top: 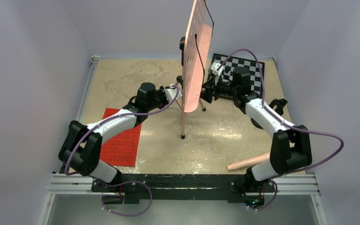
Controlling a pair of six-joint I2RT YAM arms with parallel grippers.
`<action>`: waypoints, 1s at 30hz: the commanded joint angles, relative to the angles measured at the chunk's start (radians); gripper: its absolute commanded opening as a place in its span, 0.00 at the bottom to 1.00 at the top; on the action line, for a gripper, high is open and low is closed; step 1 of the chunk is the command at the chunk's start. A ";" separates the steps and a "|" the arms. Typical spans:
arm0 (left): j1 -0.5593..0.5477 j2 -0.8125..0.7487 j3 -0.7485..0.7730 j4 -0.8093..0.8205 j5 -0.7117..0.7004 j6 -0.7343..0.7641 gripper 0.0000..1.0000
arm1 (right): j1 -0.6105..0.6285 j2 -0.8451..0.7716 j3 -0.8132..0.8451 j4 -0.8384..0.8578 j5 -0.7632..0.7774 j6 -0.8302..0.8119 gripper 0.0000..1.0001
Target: Pack up the instrument practice props
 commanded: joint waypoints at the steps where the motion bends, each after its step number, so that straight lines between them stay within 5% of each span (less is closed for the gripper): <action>1: -0.001 0.094 -0.097 -0.331 -0.011 0.077 0.00 | 0.017 0.022 0.087 0.026 -0.074 -0.033 0.59; 7: -0.002 0.099 -0.088 -0.340 -0.011 0.075 0.00 | 0.058 0.080 0.128 0.016 -0.111 -0.017 0.53; 20: -0.001 0.076 -0.020 -0.396 -0.007 0.052 0.00 | 0.079 0.005 0.106 0.036 -0.071 0.094 0.00; 30: -0.001 0.017 0.052 -0.489 0.092 -0.026 0.00 | 0.083 -0.132 0.133 -0.051 0.008 0.204 0.00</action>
